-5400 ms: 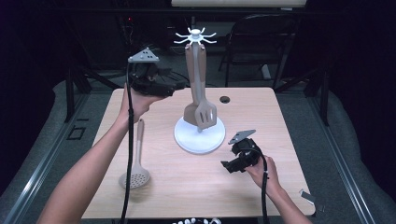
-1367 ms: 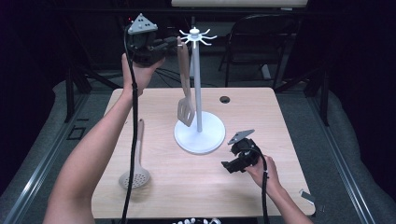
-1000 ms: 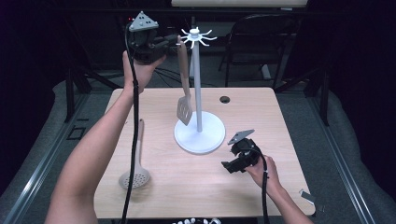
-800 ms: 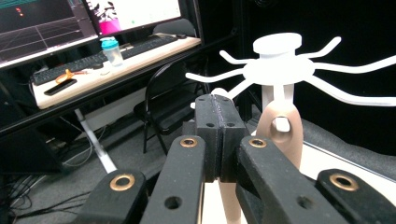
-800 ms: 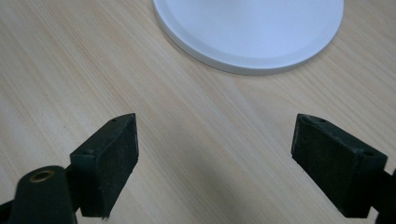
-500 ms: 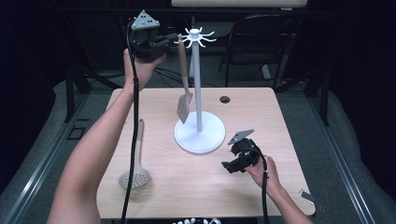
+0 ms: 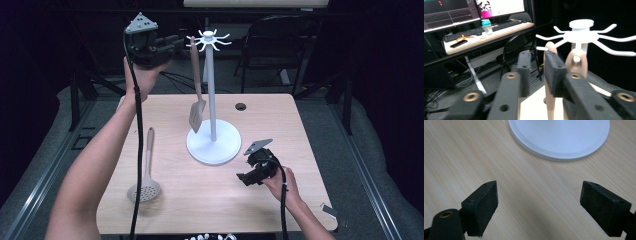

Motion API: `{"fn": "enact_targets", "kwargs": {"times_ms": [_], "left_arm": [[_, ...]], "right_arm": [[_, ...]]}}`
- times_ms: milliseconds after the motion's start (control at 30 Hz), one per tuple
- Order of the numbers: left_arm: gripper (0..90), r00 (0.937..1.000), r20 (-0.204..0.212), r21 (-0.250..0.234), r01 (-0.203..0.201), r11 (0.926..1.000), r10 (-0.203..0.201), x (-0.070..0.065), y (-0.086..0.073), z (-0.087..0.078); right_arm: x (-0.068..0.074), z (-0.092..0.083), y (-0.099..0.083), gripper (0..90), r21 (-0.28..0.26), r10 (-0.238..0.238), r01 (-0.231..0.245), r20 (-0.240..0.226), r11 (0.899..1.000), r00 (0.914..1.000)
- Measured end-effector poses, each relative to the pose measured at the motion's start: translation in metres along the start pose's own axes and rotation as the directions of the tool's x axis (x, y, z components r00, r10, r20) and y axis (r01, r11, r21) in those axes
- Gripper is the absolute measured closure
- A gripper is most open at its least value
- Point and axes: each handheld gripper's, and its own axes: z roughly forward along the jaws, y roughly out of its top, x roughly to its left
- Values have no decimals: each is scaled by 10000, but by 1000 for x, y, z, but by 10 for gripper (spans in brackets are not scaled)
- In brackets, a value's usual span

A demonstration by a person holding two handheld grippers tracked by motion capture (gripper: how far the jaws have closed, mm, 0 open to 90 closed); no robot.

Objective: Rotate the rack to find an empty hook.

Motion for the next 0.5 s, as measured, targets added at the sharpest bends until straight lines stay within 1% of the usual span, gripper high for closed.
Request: {"fn": "enact_targets", "kwargs": {"times_ms": [33,67,133,167,233,267,300,333,400,433,467,500], "left_arm": [[611,10000,-40,40,-17,10000,18,0,-2,-3],[570,9996,-289,205,1,9998,5,0,-6,-7],[493,9994,-350,230,55,9997,-47,0,-8,-9],[457,9985,-543,401,51,9992,-30,0,-14,-13],[395,9975,-708,565,90,9984,-49,0,-20,-18],[362,9975,-708,565,90,9984,-49,0,-20,-18],[334,9961,-884,740,59,9972,7,0,-26,-22],[307,9952,-983,812,97,9967,-17,0,-29,-24],[247,9945,-1040,870,171,9961,-80,0,-32,-25],[232,9923,-1238,980,173,9950,-50,-1,-38,-29],[214,9923,-1238,980,173,9950,-50,-1,-38,-29],[199,9913,-1315,1101,225,9937,-79,-2,-45,-32]], "right_arm": [[0,-1,0,142,47,26,-25,-24,10000,10000],[0,-1,0,142,21,56,-56,-34,10000,10000],[0,0,0,141,-37,89,-90,-27,10000,10000],[0,0,0,141,5,60,-60,-11,10000,10000],[0,0,0,141,39,37,-37,16,10000,10000],[1,0,1,141,-28,101,-101,-17,9999,9999],[1,0,1,141,-15,85,-85,-27,10000,10000],[1,0,1,140,-13,83,-83,-39,10000,10000],[1,1,1,141,-4,76,-76,-39,10000,10000],[1,1,1,141,-40,96,-96,-48,9999,9999],[1,1,1,141,-40,96,-96,-48,9999,9999],[1,1,1,141,-4,75,-75,-43,10000,10000]]}}
